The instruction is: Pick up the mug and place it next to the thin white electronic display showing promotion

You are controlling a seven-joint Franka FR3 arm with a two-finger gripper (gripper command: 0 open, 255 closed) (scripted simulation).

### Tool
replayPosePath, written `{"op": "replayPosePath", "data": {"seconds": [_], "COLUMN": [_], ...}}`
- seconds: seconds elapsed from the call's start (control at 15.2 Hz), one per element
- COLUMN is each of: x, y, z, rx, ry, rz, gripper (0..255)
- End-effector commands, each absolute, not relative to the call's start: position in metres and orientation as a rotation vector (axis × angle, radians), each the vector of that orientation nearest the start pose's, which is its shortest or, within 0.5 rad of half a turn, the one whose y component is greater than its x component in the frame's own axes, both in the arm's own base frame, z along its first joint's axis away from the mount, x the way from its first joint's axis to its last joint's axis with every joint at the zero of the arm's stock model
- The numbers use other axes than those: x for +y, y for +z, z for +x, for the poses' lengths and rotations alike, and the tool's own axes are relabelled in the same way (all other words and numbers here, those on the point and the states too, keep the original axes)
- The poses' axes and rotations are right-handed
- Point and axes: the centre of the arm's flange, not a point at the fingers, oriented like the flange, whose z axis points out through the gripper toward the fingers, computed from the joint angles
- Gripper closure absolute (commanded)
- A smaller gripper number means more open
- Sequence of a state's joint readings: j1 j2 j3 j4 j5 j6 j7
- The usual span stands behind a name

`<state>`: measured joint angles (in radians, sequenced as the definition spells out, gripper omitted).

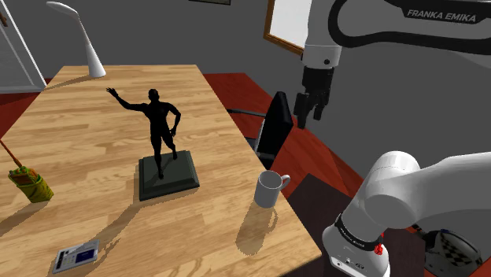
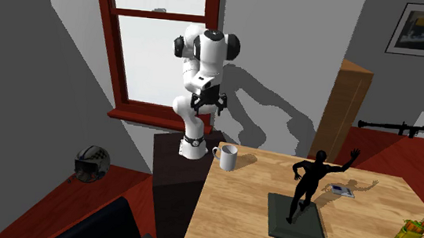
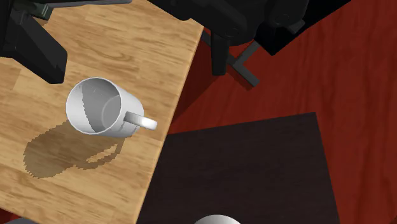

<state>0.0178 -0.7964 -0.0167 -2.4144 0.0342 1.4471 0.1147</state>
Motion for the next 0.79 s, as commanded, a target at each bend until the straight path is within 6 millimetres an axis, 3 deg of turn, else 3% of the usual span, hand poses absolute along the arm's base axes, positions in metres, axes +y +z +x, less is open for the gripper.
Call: {"op": "replayPosePath", "data": {"seconds": [0.0, 0.73], "x": [0.003, 0.102], "y": [0.557, 0.45], "z": [0.288, 0.308], "rx": [0.164, 0.273], "ry": [0.269, 0.269], "rz": [-3.09, -3.109], "gripper": [0, 0]}}
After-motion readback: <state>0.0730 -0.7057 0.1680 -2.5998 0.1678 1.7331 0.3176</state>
